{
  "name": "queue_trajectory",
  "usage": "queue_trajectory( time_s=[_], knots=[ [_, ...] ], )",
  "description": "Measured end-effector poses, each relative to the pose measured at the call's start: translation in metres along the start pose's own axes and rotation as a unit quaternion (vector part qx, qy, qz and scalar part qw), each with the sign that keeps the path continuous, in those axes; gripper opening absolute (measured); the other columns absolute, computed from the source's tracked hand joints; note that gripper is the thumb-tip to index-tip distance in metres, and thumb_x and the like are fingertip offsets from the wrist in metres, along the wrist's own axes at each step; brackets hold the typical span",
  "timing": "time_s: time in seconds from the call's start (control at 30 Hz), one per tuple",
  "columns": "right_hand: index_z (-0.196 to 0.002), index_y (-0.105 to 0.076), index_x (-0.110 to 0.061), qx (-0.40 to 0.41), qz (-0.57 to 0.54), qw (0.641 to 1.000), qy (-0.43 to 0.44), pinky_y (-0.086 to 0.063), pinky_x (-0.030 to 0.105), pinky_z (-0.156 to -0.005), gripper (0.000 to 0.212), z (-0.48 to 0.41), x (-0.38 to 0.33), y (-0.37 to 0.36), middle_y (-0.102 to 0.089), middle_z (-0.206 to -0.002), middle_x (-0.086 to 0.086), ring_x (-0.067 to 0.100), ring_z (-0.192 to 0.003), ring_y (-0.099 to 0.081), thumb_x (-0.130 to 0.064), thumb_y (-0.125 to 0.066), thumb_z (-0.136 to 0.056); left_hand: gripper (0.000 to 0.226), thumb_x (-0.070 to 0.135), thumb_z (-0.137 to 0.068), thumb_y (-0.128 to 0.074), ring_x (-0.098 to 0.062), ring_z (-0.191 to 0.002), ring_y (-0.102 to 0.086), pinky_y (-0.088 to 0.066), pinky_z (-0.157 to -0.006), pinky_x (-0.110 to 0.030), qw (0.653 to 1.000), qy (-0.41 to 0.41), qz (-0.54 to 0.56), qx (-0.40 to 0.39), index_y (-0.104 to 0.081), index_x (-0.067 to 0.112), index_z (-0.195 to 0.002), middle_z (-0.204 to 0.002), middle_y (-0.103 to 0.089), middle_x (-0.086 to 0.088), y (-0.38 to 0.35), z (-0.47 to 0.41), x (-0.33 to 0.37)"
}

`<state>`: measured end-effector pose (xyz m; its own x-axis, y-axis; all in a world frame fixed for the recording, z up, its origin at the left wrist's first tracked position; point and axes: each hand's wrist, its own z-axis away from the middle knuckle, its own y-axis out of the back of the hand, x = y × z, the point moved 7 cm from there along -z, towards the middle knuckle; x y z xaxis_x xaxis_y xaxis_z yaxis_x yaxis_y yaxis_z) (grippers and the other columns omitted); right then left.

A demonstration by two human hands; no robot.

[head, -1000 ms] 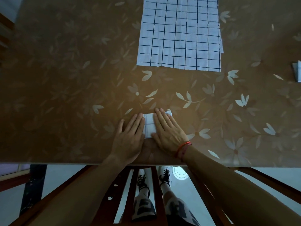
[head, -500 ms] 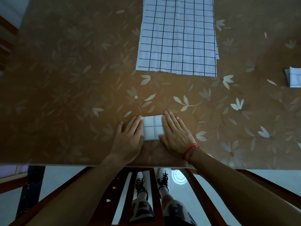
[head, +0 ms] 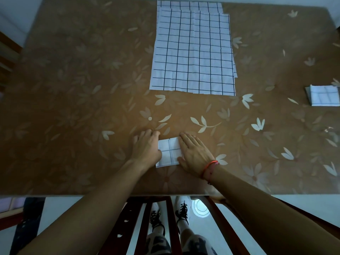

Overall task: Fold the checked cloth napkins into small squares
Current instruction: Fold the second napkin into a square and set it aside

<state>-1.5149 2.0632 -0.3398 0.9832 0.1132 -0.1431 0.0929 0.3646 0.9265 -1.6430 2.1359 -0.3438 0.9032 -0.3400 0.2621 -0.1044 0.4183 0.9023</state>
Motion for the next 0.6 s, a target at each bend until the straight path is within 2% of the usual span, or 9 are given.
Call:
queue_trajectory(
  time_s=[0.2, 0.37, 0.43, 0.5, 0.6],
  knots=[
    [-0.147, -0.024, -0.003, 0.002, 0.004, 1.000, 0.002, -0.021, 0.040, -0.116, 0.071, -0.003, 0.002, 0.011, -0.027, -0.153, 0.014, 0.029, -0.142, -0.024, -0.035, -0.049, -0.089, 0.034, 0.009, -0.071, -0.062, -0.023, -0.106, -0.051, -0.034, -0.096, -0.039, 0.998, 0.061, 0.028, -0.016, -0.056, 0.019, -0.103, -0.106, -0.056, 0.000, 0.002, -0.006, -0.007],
    [-0.147, -0.023, -0.004, -0.003, -0.005, 1.000, -0.006, -0.021, 0.038, -0.115, 0.071, -0.002, 0.001, 0.020, -0.027, -0.153, 0.013, 0.028, -0.142, -0.023, -0.036, -0.048, -0.089, 0.028, 0.006, -0.066, -0.062, -0.025, -0.097, -0.056, -0.045, -0.092, -0.043, 0.997, 0.073, 0.031, -0.004, -0.058, 0.017, -0.092, -0.098, -0.060, -0.002, 0.004, -0.007, -0.005],
    [-0.141, -0.030, 0.000, -0.025, -0.023, 0.999, -0.034, -0.025, 0.032, -0.112, 0.061, 0.004, 0.005, 0.027, -0.033, -0.147, 0.020, 0.033, -0.137, -0.028, -0.034, -0.047, -0.092, 0.027, 0.004, -0.064, -0.061, -0.025, -0.087, -0.059, -0.049, -0.084, -0.042, 0.998, 0.062, 0.028, 0.007, -0.056, 0.016, -0.088, -0.088, -0.061, -0.002, 0.006, -0.006, -0.003],
    [-0.126, -0.042, 0.005, -0.078, -0.018, 0.995, -0.054, -0.032, 0.025, -0.103, 0.045, 0.009, 0.009, 0.023, -0.045, -0.130, 0.028, 0.038, -0.125, -0.039, -0.027, -0.045, -0.095, 0.028, 0.003, -0.064, -0.061, -0.025, -0.080, -0.059, -0.049, -0.079, -0.039, 0.998, 0.056, 0.022, 0.016, -0.054, 0.016, -0.088, -0.082, -0.060, -0.001, 0.008, -0.005, -0.001],
    [-0.144, -0.028, -0.005, 0.000, -0.012, 1.000, -0.009, -0.025, 0.036, -0.112, 0.066, -0.001, 0.005, 0.024, -0.033, -0.149, 0.013, 0.029, -0.139, -0.028, -0.037, -0.048, -0.090, 0.022, 0.003, -0.065, -0.060, -0.024, -0.077, -0.058, -0.046, -0.072, -0.035, 0.996, 0.075, 0.051, 0.000, -0.055, 0.015, -0.082, -0.076, -0.058, 0.001, 0.006, -0.004, -0.003]
  ],
)
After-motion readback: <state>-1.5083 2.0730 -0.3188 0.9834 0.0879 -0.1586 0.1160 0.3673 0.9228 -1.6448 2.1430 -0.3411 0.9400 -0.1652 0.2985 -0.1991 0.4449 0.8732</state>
